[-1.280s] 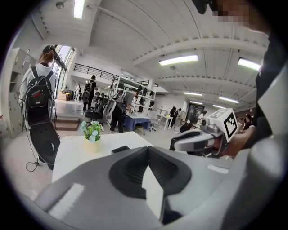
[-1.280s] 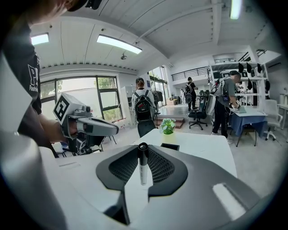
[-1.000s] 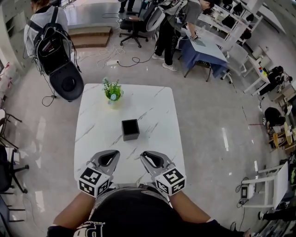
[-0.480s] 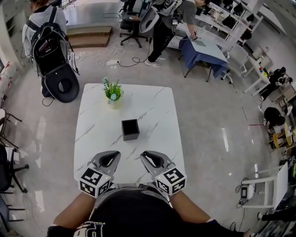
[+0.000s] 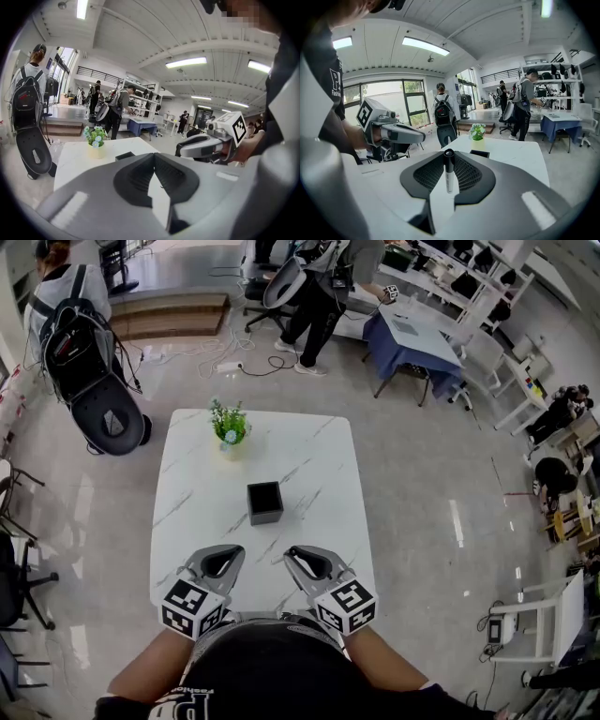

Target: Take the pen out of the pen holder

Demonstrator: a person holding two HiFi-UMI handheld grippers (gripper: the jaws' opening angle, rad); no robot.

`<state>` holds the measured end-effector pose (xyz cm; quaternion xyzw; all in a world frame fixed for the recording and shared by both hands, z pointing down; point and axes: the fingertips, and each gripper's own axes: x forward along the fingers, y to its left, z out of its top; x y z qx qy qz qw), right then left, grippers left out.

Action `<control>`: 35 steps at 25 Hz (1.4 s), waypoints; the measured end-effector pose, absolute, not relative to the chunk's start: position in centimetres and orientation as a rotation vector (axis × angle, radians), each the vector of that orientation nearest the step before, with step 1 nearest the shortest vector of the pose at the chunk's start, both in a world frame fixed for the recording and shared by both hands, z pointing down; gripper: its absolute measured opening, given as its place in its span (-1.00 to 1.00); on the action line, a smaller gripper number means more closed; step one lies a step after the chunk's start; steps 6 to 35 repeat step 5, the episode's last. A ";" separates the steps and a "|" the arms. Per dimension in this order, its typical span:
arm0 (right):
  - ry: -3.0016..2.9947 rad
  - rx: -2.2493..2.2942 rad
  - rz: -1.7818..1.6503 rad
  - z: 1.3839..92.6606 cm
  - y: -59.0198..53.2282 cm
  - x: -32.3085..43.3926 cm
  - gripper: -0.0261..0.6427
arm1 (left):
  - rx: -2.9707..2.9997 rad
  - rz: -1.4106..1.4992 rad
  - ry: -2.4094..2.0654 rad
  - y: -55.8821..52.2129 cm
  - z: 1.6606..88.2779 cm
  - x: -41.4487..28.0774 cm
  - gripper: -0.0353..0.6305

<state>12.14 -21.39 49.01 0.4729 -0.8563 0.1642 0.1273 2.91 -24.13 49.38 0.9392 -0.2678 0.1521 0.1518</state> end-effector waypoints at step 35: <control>-2.495 1.372 0.475 49.0 -21.6 12.0 -0.73 | 2.692 0.441 -0.771 -24.2 49.6 2.7 -0.72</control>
